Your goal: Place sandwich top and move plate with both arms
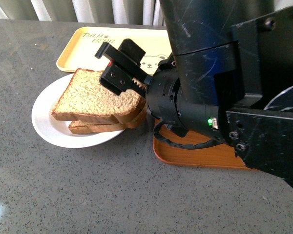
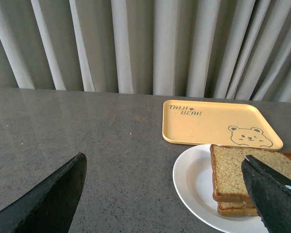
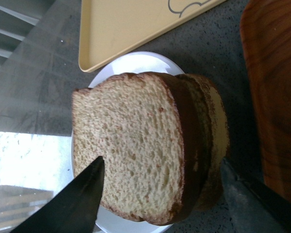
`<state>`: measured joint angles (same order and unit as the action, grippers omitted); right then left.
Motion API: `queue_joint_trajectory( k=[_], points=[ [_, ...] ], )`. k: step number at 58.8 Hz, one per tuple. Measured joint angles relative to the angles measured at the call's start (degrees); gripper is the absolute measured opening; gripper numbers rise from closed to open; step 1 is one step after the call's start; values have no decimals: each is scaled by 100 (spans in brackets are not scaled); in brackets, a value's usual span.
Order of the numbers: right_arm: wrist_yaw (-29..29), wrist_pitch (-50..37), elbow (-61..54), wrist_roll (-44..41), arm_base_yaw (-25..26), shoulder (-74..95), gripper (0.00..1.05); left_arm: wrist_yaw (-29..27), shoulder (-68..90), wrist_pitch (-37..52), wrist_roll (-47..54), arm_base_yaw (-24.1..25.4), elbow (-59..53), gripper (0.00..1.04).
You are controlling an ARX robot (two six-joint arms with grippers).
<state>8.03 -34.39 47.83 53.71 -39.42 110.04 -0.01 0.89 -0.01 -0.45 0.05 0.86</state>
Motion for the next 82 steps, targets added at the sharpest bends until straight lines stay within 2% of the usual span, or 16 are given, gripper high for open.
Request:
queue_joint_trajectory(
  k=[7, 23, 25, 26, 28, 30, 32, 33, 38, 40, 48, 50, 61, 67, 82],
  points=[
    [59, 4, -101, -63, 7, -251, 97, 0, 0, 0, 0, 0, 0, 96],
    [304, 411, -682, -662, 409, -1484, 96, 0, 0, 0, 0, 0, 0, 96],
    [636, 42, -855, -1010, 448, -1565, 92, 0, 0, 0, 0, 0, 0, 96],
    [1034, -385, -1010, -1346, 505, -1635, 88, 0, 0, 0, -2, 0, 0, 96],
    [1458, -994, -1268, -2015, 629, -1770, 83, 7, 0, 0, 0, 0, 0, 96],
    [1722, -1755, -1768, -2883, 949, -2186, 75, 0, 0, 0, 0, 0, 0, 96],
    [1779, -2111, -2109, -3567, 1222, -2583, 68, -7, 0, 0, 0, 0, 0, 96],
    [1770, -2199, -2238, -3934, 1353, -2776, 64, -13, 0, 0, 0, 0, 0, 96],
    [1469, -2267, -2754, -4725, 1648, -3399, 48, 7, 0, 0, 0, 0, 0, 96],
    [1322, -2249, -2914, -4874, 1722, -3530, 43, 15, 0, 0, 0, -2, 0, 96],
    [745, -1985, -3674, -5235, 2312, -4374, 8, -2, 0, 0, 0, -2, 0, 96],
    [656, -1934, -3746, -5257, 2378, -4522, 2, -2, 0, 0, 0, -2, 0, 96],
    [297, -1534, -4157, -5322, 2804, -5300, 2, 0, 0, 0, 0, -2, 0, 96],
    [120, -1727, -4444, -5333, 2988, -5438, 2, 0, 0, 0, 0, -2, 0, 96],
    [-210, -824, -4651, -5337, 3320, -6548, 2, 0, 0, 0, 0, -2, 0, 96]
  ],
)
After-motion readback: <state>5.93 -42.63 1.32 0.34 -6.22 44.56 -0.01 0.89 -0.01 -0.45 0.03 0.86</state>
